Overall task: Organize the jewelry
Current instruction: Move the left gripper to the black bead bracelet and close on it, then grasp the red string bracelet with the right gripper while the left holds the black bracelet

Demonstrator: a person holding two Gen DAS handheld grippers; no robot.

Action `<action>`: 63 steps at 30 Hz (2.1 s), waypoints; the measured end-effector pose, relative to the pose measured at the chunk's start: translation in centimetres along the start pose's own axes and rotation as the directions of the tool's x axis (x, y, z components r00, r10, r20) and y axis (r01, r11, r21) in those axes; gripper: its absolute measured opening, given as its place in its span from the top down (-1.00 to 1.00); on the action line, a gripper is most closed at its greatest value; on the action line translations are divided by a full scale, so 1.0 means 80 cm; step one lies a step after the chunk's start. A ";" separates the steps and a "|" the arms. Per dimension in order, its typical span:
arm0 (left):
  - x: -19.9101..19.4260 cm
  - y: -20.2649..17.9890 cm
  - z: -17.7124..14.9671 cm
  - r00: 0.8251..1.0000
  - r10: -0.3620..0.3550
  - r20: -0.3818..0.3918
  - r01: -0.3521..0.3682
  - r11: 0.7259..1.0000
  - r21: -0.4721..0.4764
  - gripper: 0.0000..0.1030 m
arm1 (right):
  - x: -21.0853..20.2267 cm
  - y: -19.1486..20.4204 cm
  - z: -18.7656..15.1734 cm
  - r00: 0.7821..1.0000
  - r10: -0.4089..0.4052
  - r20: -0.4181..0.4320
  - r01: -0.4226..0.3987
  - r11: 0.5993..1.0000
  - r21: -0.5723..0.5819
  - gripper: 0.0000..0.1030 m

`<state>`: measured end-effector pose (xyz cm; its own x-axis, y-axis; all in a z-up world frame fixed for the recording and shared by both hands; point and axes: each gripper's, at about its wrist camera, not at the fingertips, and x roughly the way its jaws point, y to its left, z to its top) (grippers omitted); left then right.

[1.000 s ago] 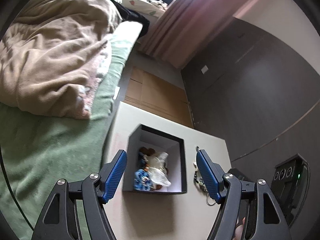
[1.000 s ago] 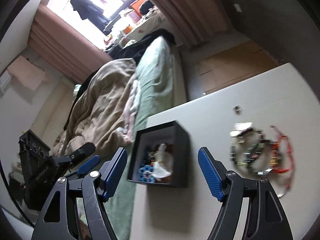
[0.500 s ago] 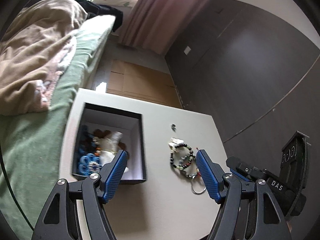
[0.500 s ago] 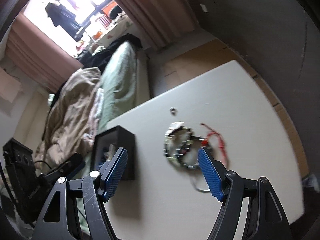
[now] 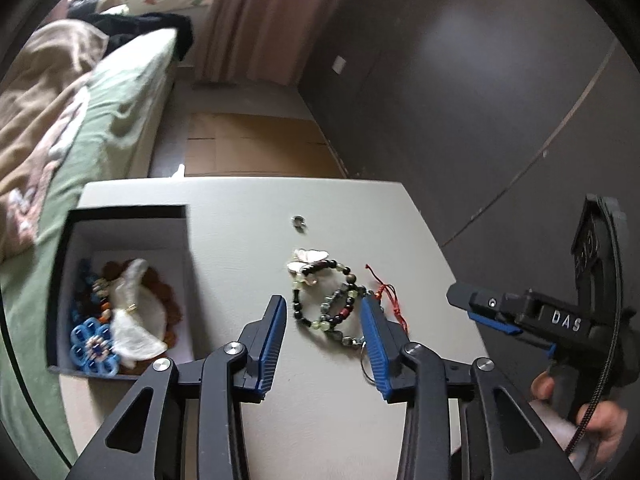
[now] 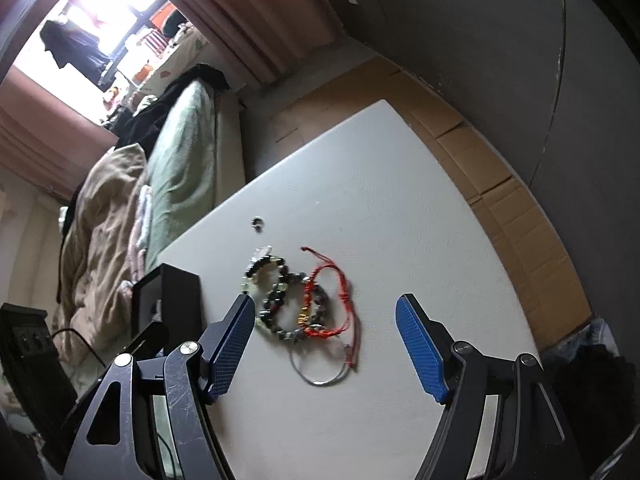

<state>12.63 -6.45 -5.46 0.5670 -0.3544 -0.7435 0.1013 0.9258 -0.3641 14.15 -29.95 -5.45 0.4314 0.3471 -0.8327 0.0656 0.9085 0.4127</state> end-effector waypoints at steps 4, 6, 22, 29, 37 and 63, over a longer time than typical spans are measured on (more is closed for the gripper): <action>0.023 -0.016 0.000 1.000 -0.003 -0.021 0.005 0.998 0.065 0.27 | 0.007 -0.010 0.008 1.000 -0.003 -0.024 0.003 1.000 0.023 -0.43; 0.036 -0.021 -0.001 0.999 0.001 -0.042 0.003 0.996 0.087 0.41 | 0.006 -0.015 0.013 1.000 -0.001 -0.023 0.002 0.999 0.033 -0.43; 0.110 -0.056 -0.016 0.987 0.107 -0.123 -0.068 0.956 0.286 0.54 | 0.022 -0.026 0.039 0.999 -0.040 -0.034 0.042 0.998 0.048 -0.43; 0.108 -0.041 -0.013 0.986 0.082 -0.148 -0.045 0.970 0.238 0.84 | 0.030 -0.017 0.037 0.998 -0.039 -0.050 0.040 0.999 0.016 -0.43; 0.056 -0.017 0.007 0.997 -0.019 -0.073 0.027 0.994 0.110 0.85 | 0.047 -0.008 0.029 0.997 -0.018 -0.078 0.018 1.000 -0.005 -0.09; -0.034 0.042 0.014 0.997 -0.048 0.053 0.049 0.999 -0.019 0.85 | 0.091 0.061 -0.012 0.980 -0.170 -0.101 0.145 0.966 -0.213 0.55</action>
<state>12.34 -2.25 -3.99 0.6038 -0.3913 -0.6945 0.1139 0.9046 -0.4107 16.72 -22.77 -9.85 0.3207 0.2096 -0.9237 -0.0654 0.9778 0.1991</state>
